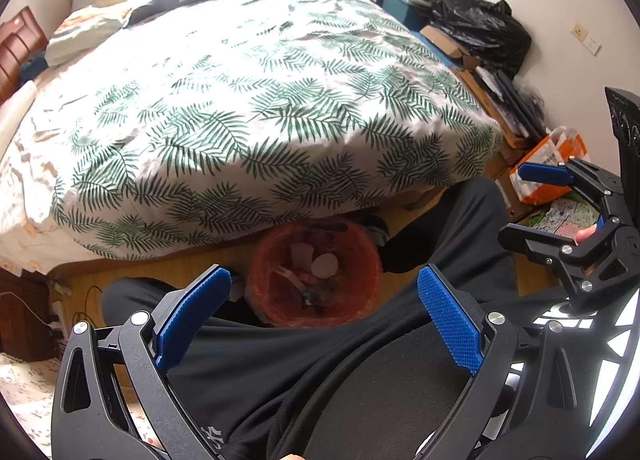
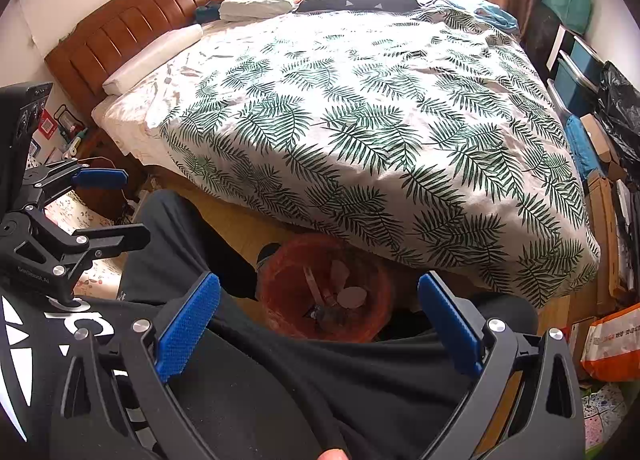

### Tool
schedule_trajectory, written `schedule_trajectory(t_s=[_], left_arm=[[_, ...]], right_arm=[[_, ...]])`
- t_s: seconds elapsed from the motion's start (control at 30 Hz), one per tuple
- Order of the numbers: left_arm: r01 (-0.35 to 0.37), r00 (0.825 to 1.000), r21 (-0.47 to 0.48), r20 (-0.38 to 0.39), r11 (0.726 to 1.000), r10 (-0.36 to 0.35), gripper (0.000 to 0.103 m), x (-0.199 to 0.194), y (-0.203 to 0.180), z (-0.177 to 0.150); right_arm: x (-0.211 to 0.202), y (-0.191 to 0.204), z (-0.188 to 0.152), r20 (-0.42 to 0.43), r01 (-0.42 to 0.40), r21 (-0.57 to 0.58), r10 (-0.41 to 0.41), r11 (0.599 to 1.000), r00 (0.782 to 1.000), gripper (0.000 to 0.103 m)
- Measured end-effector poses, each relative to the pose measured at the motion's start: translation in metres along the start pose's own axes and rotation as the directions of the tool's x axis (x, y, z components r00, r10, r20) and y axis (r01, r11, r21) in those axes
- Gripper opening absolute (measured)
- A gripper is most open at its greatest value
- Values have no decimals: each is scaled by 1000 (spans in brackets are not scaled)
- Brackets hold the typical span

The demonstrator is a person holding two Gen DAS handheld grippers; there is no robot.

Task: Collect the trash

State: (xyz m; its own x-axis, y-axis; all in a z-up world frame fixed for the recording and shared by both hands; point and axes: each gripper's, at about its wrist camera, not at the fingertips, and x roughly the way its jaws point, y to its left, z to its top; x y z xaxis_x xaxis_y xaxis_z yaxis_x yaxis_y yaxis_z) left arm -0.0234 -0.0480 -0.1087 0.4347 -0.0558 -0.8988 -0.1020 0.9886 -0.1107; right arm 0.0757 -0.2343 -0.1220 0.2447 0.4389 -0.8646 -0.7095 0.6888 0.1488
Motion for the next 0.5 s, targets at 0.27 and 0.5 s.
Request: schedule_trajectory(t_s=[0.27,0.5], left_arm=[[0,1000,1,1,1000,0,97,0,1,0],[-2,1000,-2,2,1000,2,97,0,1,0]], right_arm=[[0,0,0,1,0,-1,0,1000,1000,98],[0,0,0,0,0,-2,0,1000,1000,98]])
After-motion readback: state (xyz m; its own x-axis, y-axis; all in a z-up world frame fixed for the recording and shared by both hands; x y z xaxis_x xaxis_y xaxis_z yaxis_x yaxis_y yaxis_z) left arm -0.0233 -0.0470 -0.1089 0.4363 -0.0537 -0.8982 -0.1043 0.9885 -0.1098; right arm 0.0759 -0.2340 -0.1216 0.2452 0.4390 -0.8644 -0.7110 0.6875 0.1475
